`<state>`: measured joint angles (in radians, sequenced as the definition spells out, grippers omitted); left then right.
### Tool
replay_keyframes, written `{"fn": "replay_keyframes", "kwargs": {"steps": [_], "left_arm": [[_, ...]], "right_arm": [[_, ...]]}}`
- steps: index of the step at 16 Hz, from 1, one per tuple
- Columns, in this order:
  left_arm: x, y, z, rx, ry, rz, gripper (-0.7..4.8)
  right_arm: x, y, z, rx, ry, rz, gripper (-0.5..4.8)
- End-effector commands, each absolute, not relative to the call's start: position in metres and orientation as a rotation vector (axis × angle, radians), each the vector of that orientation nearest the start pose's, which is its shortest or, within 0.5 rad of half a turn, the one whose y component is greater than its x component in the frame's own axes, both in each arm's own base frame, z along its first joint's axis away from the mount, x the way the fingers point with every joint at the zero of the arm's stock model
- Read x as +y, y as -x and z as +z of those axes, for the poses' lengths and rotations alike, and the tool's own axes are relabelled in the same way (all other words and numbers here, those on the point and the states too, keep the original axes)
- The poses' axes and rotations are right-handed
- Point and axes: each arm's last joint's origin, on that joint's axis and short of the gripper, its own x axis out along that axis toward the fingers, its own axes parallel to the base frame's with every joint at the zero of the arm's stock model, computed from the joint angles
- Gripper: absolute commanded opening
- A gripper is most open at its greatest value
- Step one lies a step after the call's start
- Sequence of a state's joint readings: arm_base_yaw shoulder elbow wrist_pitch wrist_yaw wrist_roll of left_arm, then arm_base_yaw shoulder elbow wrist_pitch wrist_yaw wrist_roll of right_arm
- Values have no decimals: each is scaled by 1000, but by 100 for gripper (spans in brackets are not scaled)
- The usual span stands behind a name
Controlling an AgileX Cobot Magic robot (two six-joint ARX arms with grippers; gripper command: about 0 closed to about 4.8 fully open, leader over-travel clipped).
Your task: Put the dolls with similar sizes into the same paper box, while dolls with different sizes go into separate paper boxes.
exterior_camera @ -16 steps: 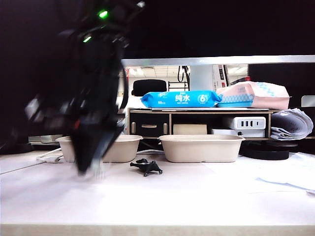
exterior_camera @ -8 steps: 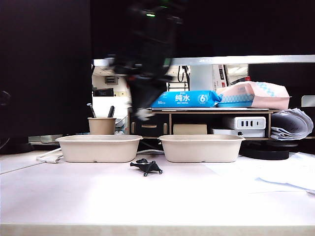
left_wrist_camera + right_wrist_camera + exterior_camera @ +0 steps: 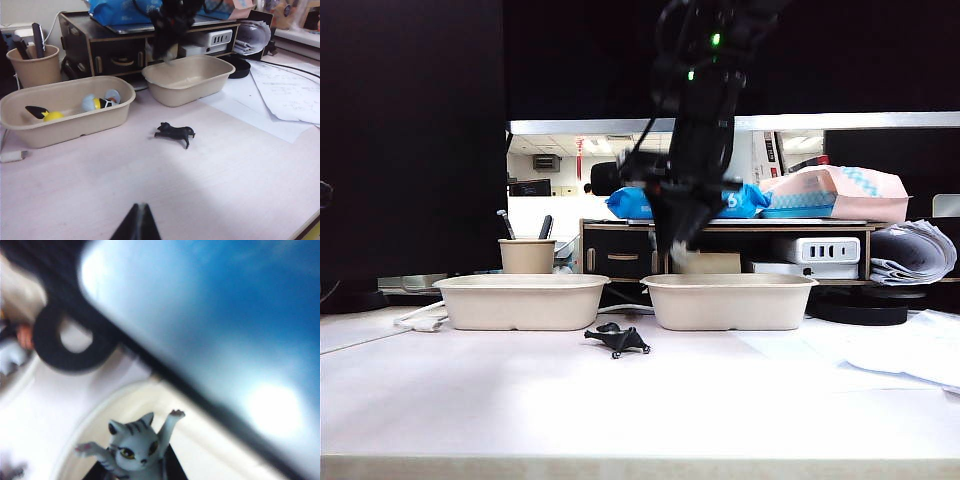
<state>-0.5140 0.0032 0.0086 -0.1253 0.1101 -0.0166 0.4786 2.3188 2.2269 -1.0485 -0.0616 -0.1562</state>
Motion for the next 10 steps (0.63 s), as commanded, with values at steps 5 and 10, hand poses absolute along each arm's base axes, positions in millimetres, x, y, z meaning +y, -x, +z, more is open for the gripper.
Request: {"fn": "replay_keyframes", "kwargs": {"steps": [5,10], "left_arm": [[-50,-82,155,117,-9,-627,-5],[-52,-85,150,178,-21,-627,-5]], "right_arm": [[230,-437,214,1205,390,564,217],[223,-416,262,1187,340,632,217]]}}
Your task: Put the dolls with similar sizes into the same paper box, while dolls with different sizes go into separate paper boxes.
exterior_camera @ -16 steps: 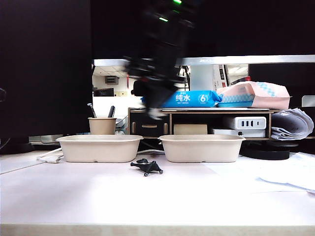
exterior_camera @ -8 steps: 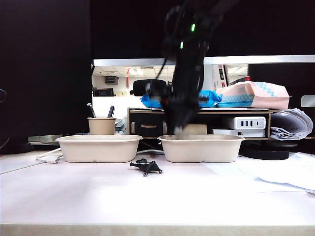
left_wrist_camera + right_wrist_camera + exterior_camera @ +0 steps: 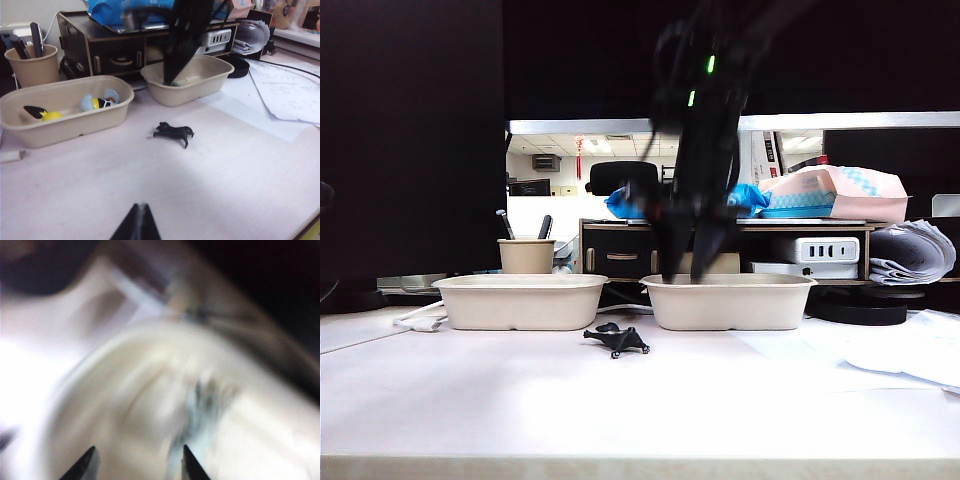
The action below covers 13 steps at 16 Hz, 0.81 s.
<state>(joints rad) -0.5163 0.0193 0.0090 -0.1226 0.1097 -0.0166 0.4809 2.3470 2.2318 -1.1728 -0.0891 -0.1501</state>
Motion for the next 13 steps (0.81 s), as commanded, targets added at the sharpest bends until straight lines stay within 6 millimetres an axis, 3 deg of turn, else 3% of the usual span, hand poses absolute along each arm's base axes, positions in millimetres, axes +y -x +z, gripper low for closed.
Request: {"fn": "replay_keyframes", "kwargs": {"steps": [1,2,4,6,7,8,13], "left_arm": [[-53,-87,147,222,-30,-625,-5],[-54,-88,144,260,-38,-624,-5],[-55,-90,138,322,-51,-622,-5],[-56,-91,135,363,-59,-619,-5],[-56,-92,133,378,-62,-619,-5],[-56,-92,133,378,-62,-620,-5],[-57,-91,133,377,-66,-632,-5]], "right_arm": [[220,-411,279,1147,333,638,216],[218,-405,291,1132,312,666,210],[227,-391,293,1193,318,729,210],[249,-376,285,1215,369,777,210],[270,-365,278,1194,439,777,211],[283,-358,272,1157,522,723,211],[305,-346,241,1218,637,693,212]]}}
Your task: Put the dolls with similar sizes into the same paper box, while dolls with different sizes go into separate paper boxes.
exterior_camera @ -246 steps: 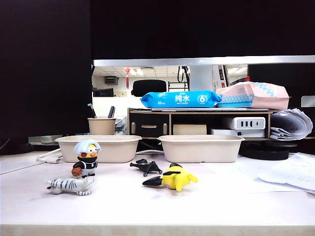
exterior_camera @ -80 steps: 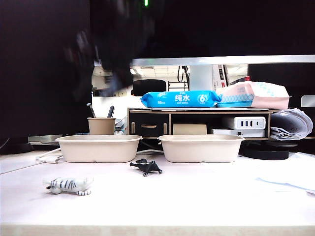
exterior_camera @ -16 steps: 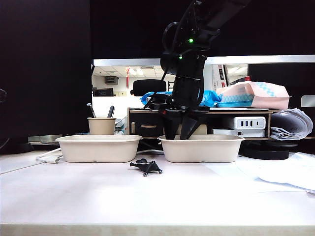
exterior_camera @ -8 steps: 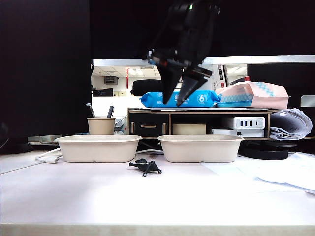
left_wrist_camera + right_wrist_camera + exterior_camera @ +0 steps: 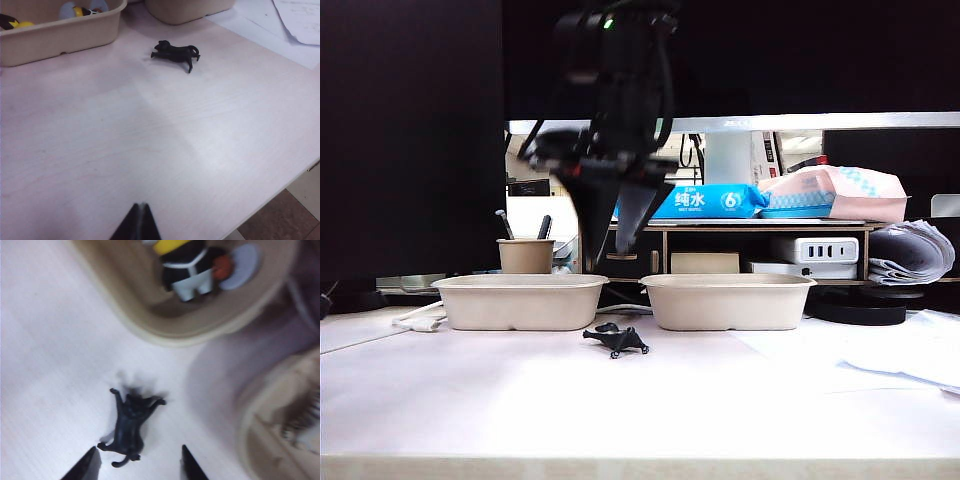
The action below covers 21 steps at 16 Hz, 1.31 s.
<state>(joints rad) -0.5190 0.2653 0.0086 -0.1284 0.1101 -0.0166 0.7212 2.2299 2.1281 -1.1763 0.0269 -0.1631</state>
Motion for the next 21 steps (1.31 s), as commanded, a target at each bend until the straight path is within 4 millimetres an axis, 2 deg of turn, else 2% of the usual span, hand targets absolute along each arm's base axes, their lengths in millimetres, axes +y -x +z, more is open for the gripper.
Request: {"fn": "replay_keyframes", "kwargs": {"steps": [1,2,3,4,12,15,19,20,21], "left_arm": [[-58,-90,134,376,-69,-646,-5],[-61,-88,134,374,-74,-675,-5],[-62,-87,134,374,-76,-687,-5],[-63,-87,134,374,-77,-693,-5],[-63,-87,134,374,-77,-694,-5],[-63,-87,134,371,-77,-694,-5],[-62,-86,136,347,-71,-696,-5],[-62,-86,137,333,-67,-696,-5],[-62,-85,138,319,-64,-697,-5]], "right_arm": [[306,-346,235,1241,645,691,212],[307,-347,224,1281,655,684,218],[307,-348,220,1297,659,684,242],[308,-348,216,1307,659,688,245],[309,-349,188,1384,682,682,241],[309,-348,182,1392,685,681,160],[310,-350,182,1368,675,684,142],[309,-351,182,1366,673,683,106],[309,-351,182,1368,671,681,103]]}}
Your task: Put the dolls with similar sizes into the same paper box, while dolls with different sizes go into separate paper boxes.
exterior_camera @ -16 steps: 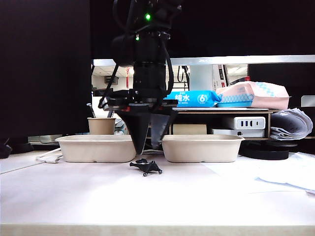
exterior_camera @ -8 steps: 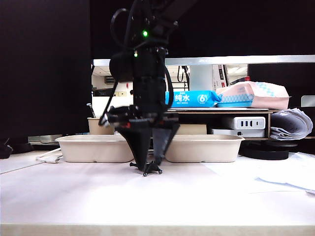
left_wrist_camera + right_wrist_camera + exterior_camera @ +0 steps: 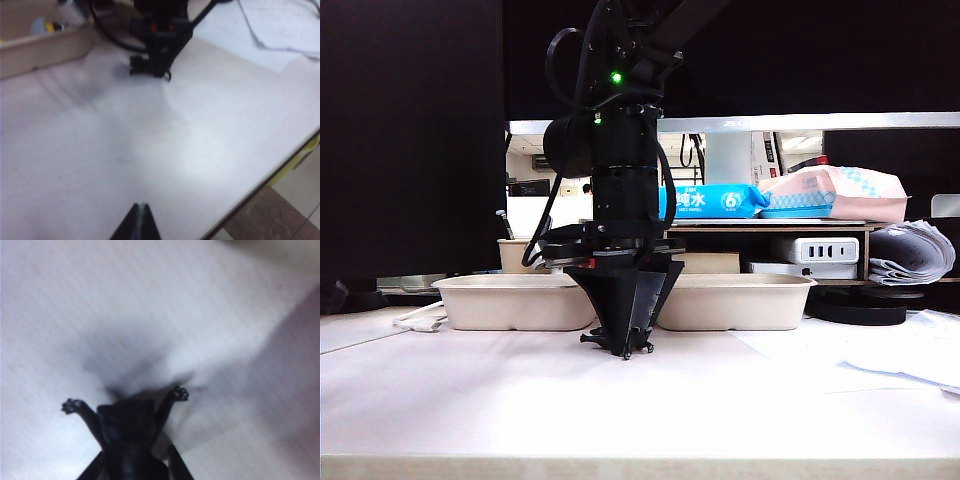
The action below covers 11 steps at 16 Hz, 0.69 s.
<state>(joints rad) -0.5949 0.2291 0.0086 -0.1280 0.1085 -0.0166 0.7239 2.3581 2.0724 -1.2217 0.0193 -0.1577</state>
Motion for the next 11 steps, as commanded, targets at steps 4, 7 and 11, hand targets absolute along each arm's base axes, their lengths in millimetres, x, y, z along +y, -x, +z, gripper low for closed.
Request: {"fn": "replay_keyframes", "kwargs": {"steps": [4,7,11], "left_arm": [[-60,-83,145,236,-43,-700,-5],[-58,-81,150,174,-28,-702,-5],[-56,-79,155,118,-14,-696,-5]], "right_arm": [[306,-354,189,1388,546,786,103],[299,-359,204,1349,491,769,104],[270,-372,247,1229,399,714,104]]}}
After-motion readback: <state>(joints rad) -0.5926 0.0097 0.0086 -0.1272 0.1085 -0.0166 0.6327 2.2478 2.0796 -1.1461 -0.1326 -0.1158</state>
